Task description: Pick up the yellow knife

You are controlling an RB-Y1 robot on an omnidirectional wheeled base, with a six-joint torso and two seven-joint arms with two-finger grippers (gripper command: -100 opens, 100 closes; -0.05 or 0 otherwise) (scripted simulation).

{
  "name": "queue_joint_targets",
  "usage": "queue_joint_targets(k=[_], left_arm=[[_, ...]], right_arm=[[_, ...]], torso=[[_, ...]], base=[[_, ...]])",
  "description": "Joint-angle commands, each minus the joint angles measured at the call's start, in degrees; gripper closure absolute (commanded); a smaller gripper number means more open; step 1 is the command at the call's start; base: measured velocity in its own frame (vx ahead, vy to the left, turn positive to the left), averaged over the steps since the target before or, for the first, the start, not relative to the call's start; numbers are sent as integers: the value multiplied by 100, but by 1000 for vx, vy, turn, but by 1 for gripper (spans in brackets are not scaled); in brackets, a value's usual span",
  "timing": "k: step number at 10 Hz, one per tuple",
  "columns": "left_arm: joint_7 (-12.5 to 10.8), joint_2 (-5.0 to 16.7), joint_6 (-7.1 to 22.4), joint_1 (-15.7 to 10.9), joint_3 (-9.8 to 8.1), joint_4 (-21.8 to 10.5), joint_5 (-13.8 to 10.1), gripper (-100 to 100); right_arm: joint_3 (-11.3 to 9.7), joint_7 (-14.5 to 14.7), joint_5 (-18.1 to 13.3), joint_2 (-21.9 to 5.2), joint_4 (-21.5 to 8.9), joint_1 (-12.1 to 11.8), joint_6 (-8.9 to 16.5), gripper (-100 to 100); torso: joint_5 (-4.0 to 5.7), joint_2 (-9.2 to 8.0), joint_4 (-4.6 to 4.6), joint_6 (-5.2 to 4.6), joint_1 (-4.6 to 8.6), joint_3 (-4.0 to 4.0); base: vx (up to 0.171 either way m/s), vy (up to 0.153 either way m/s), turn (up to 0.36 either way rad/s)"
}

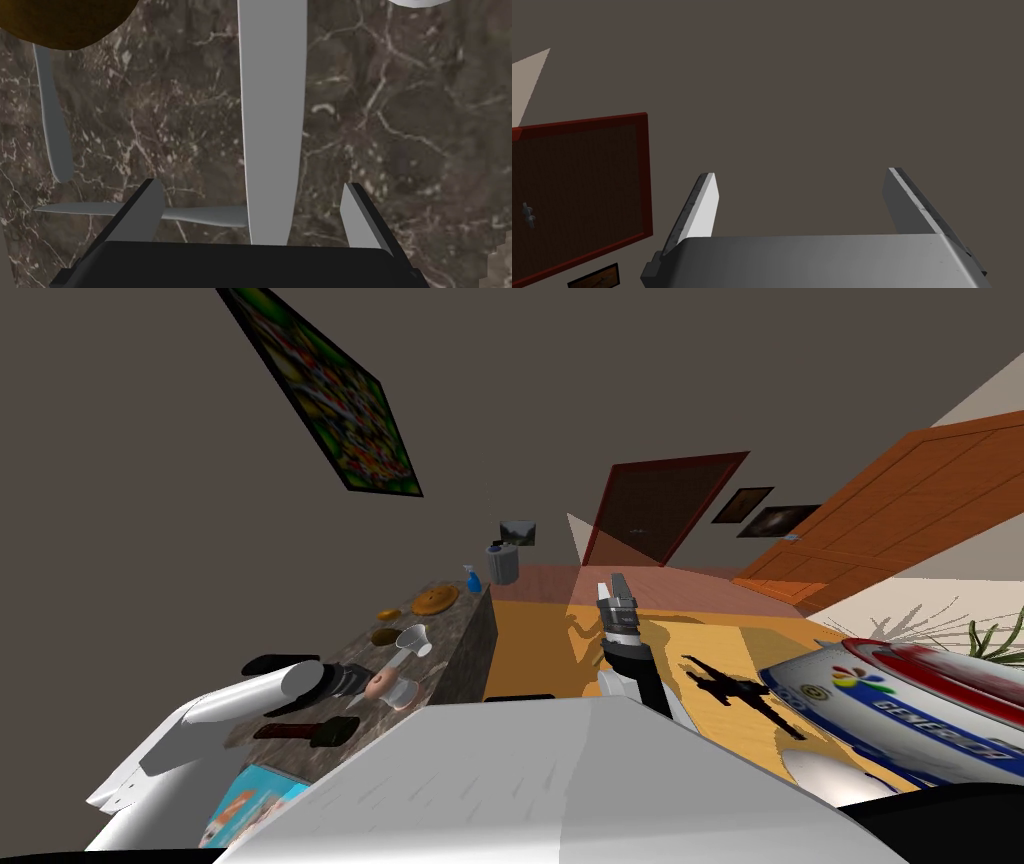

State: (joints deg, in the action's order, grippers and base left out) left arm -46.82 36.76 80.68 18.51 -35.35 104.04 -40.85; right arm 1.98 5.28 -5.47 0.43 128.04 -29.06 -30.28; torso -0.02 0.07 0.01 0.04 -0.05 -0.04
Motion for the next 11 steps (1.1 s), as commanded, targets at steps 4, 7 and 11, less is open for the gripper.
queue_joint_targets(k=[4, 7, 11], left_arm=[[-217, 26, 343, 94, 28, -119, -138, -100], [-506, 15, 179, 129, 263, -124, -33, -100], [-789, 16, 12, 161, 495, -120, 69, -100]], right_arm=[[0, 0, 0, 0, 0, 0, 0, 0], [0, 0, 0, 0, 0, 1, 0, 0], [0, 0, 0, 0, 0, 1, 0, 0]], torso=[[-1, 1, 0, 0, -4, -1], [-1, -12, -2, -3, -4, 7], [-4, -23, -5, 0, -16, 13]], base=[[16, 22, -4], [-23, 30, -71], [-41, 48, -70]])
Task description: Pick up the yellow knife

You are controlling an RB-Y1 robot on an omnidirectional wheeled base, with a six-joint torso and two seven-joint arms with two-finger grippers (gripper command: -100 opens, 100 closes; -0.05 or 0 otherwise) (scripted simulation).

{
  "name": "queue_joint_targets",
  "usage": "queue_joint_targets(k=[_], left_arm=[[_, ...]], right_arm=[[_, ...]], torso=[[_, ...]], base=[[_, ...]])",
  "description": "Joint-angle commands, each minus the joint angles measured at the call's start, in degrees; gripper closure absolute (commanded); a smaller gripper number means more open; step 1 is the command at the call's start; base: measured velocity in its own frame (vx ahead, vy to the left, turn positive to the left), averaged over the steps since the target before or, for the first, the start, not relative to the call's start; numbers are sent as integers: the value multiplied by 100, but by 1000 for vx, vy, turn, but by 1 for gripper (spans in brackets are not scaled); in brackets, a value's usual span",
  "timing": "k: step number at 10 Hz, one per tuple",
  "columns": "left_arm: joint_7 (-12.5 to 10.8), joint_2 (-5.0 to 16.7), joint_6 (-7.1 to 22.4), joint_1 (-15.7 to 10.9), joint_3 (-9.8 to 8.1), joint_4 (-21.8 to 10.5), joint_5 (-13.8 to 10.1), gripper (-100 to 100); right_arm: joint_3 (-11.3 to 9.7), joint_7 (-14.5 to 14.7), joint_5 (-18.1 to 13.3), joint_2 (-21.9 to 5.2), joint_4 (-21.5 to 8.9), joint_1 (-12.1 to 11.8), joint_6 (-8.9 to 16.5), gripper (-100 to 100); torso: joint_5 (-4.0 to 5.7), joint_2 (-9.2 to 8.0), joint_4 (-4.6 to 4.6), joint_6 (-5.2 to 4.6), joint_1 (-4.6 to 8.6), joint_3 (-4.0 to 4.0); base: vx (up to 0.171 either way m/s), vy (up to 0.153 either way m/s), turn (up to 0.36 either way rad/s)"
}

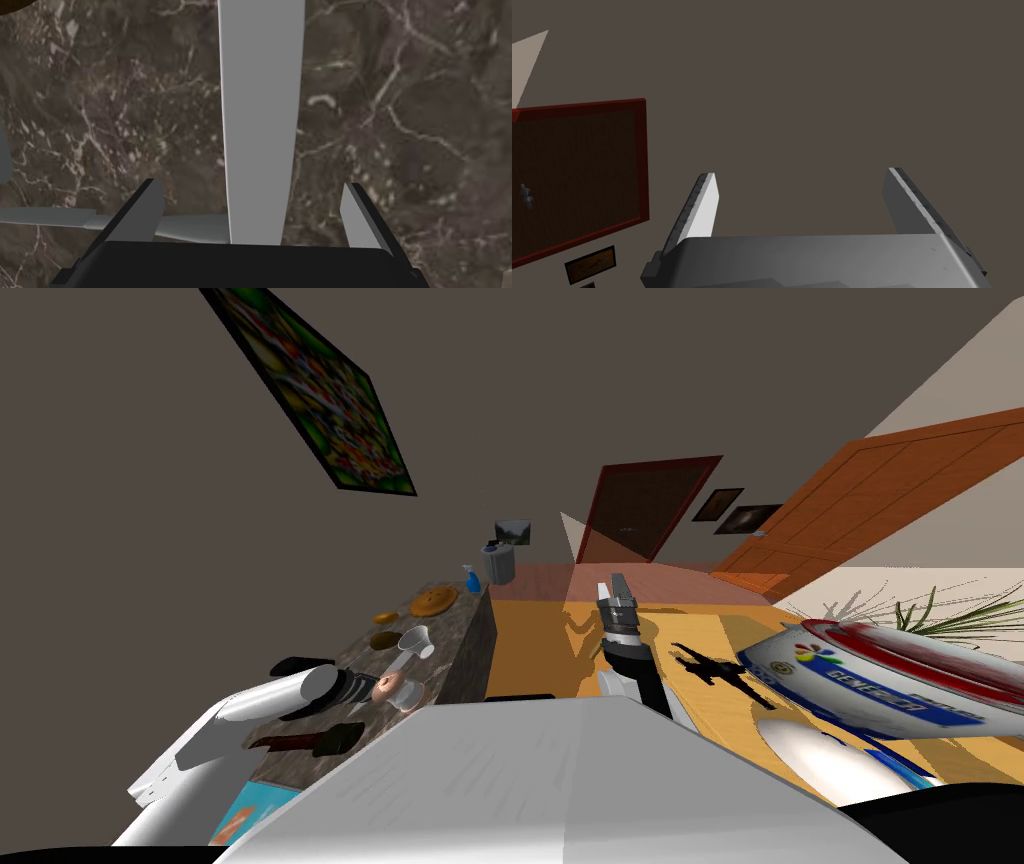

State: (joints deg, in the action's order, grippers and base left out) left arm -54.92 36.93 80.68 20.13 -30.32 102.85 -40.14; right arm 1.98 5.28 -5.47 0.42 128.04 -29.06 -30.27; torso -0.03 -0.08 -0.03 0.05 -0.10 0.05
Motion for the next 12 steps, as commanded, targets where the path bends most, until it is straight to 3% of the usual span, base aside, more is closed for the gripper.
queue_joint_targets(k=[1, 5, 6, 7, 10, 12], left_arm=[[0, 0, 0, 0, 0, 0, 0, 100], [-2, -6, 9, 2, 3, -1, -6, 100], [-2, -6, 8, 1, 3, -1, -5, 0], [166, -7, 89, -17, -124, -6, -50, 100], [511, 6, 314, -57, -415, -3, -185, 100], [511, 7, 320, -57, -428, 5, -190, 100]], right_arm=[[0, 0, 0, 0, 0, 0, 0, 0], [0, 0, 0, 0, 0, 0, 0, 0], [0, 0, 0, 0, 0, 0, 0, 0], [0, 0, 0, 0, 0, 0, 0, 0], [0, 0, 0, 1, 0, -1, 0, 0], [-1, 0, 0, 1, 0, -1, 0, 0]], torso=[[0, 0, 0, 0, 0, 0], [3, 13, 3, -1, -1, -8], [2, 14, 3, -1, -1, -8], [2, 14, 3, -1, -1, -9], [8, 30, 6, 1, 24, -17], [8, 29, 7, -1, 25, -17]], base=[[0, 0, 0], [0, 0, 0], [0, 0, 0], [34, -33, 110], [49, -61, 105], [28, -42, 47]])
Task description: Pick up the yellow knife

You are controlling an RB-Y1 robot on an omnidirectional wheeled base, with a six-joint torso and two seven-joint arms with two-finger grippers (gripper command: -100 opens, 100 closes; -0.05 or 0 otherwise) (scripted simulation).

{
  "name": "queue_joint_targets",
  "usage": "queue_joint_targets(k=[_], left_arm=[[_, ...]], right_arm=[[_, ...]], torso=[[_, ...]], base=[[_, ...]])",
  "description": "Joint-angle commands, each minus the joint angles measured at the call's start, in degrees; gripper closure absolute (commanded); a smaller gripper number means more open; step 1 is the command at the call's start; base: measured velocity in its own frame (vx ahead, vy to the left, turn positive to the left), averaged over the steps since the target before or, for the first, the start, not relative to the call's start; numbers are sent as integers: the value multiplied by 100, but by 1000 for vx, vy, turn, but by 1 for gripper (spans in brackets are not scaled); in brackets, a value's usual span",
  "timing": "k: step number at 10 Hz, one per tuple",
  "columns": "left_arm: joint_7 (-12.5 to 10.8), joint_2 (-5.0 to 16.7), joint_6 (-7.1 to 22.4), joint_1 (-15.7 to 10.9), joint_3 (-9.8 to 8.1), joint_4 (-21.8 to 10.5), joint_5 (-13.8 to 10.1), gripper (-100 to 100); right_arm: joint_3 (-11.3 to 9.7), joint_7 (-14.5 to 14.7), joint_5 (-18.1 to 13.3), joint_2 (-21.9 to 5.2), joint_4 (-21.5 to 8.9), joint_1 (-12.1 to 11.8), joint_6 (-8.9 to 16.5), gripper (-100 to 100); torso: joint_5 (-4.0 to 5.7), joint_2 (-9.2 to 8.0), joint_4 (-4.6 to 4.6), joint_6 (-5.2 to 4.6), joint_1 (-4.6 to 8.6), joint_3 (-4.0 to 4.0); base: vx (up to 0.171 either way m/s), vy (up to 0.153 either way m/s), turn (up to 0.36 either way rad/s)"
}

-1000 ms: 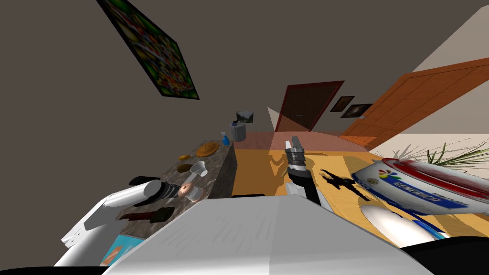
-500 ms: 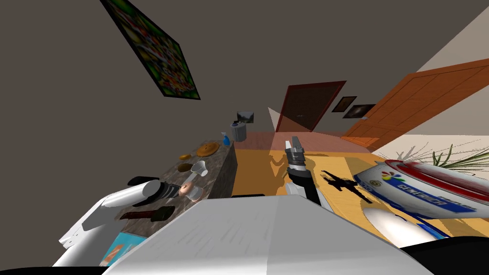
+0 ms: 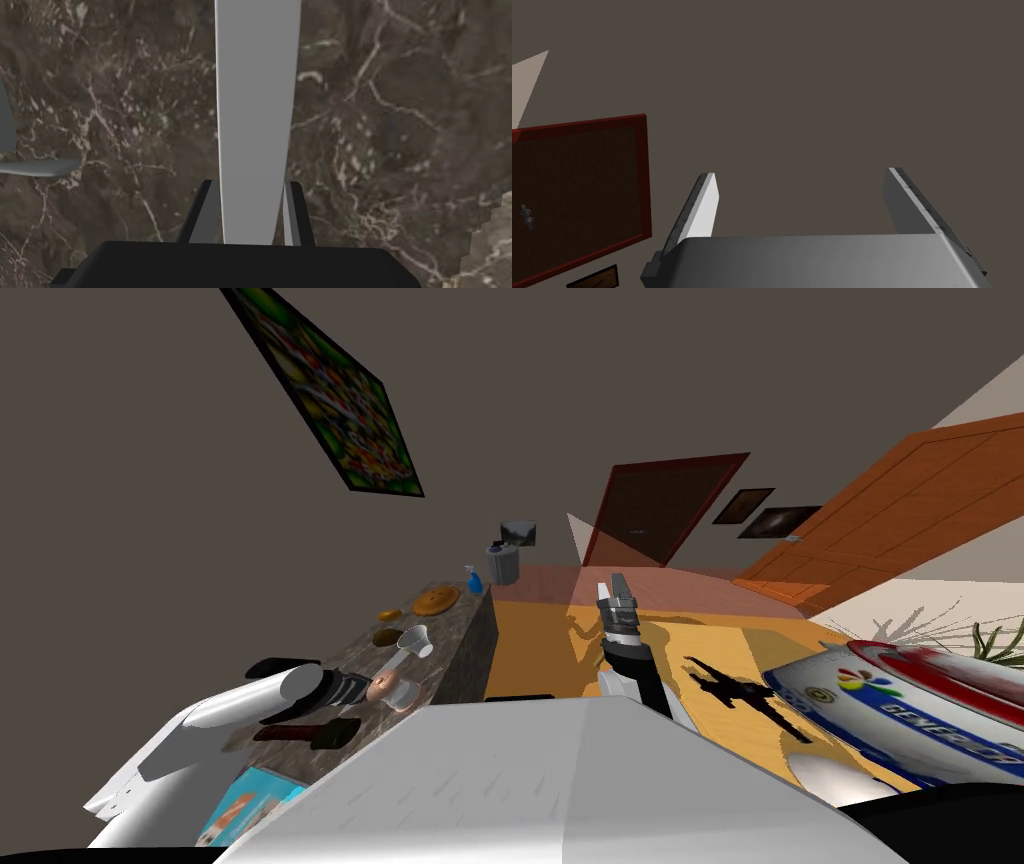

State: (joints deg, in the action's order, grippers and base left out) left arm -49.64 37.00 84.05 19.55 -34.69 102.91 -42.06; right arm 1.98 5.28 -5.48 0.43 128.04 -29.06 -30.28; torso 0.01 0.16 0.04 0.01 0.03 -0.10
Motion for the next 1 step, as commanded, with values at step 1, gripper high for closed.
queue_joint_targets(k=[1], left_arm=[[0, 0, 0, 0, 0, 0, 0, 0]], right_arm=[[0, 0, 0, 0, 0, 0, 0, 0]], torso=[[0, 0, 0, 0, 0, 0]], base=[[3, -6, -2]])
